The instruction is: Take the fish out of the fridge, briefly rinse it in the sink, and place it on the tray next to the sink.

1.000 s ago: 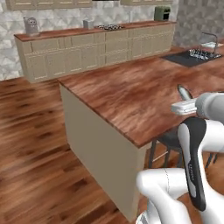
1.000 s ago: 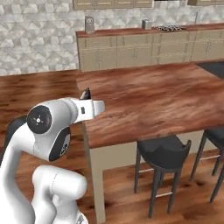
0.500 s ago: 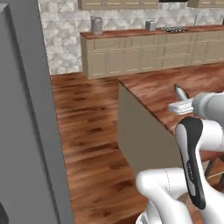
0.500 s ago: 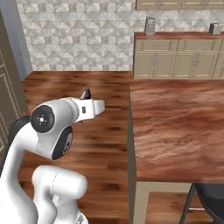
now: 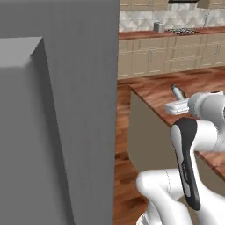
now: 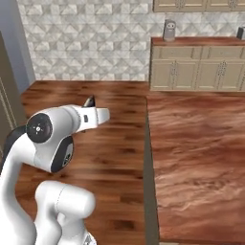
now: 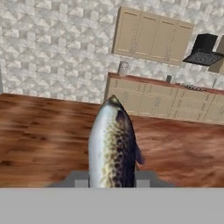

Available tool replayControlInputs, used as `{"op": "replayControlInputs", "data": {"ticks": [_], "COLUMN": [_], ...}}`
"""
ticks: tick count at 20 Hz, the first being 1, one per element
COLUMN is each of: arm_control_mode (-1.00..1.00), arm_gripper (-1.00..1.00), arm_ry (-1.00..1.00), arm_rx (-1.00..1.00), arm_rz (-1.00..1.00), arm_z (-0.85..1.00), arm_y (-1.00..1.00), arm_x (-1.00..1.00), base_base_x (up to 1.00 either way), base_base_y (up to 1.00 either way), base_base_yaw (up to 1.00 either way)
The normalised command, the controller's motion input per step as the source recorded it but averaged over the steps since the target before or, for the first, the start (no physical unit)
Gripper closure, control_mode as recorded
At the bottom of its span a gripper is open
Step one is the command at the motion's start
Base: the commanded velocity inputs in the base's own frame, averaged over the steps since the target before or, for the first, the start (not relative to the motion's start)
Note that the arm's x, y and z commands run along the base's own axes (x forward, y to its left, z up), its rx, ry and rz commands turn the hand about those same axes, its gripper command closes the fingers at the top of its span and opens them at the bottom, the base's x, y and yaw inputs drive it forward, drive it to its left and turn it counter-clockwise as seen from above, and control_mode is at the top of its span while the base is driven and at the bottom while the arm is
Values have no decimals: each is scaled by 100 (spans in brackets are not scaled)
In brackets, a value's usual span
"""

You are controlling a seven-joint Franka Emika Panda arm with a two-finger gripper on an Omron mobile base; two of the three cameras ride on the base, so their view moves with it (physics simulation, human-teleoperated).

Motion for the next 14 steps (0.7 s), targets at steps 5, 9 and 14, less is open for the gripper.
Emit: {"op": "replayControlInputs", "data": {"ticks": [5, 9, 14], "arm_control_mode": [100, 100, 100], "arm_gripper": [100, 100, 100], "arm_ry": [0, 0, 0], "arm_rx": [0, 0, 0], "arm_rz": [0, 0, 0], "arm_z": [0, 0, 0], "arm_y": [0, 0, 0], "arm_x": [0, 0, 0], "base_base_x": [100, 100, 100], "base_base_y": [-6, 54, 99], "base_base_yaw": [2, -4, -19]}}
